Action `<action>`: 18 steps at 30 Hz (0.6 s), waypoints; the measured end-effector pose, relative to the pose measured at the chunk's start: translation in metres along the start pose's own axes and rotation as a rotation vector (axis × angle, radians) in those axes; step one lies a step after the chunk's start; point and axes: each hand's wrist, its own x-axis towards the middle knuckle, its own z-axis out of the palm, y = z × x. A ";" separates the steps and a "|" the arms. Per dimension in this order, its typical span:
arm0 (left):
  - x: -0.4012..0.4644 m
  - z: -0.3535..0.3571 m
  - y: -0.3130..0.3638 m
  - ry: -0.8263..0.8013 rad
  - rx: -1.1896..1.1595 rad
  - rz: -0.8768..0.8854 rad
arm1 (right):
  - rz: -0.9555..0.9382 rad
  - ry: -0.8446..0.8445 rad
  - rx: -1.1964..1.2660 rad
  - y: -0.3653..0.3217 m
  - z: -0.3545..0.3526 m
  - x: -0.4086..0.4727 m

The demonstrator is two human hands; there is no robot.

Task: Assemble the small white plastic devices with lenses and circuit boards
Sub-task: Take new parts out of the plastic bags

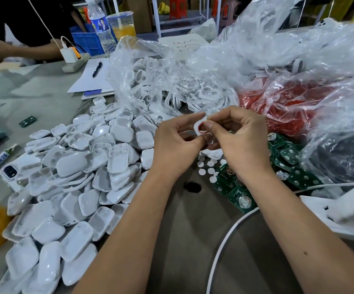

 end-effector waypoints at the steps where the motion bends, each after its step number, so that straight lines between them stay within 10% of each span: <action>1: 0.000 0.000 0.000 0.003 -0.008 0.002 | -0.003 0.004 0.000 0.001 0.000 0.000; 18: -0.001 -0.007 0.000 -0.061 -0.174 -0.024 | 0.092 -0.060 0.159 0.002 -0.002 0.005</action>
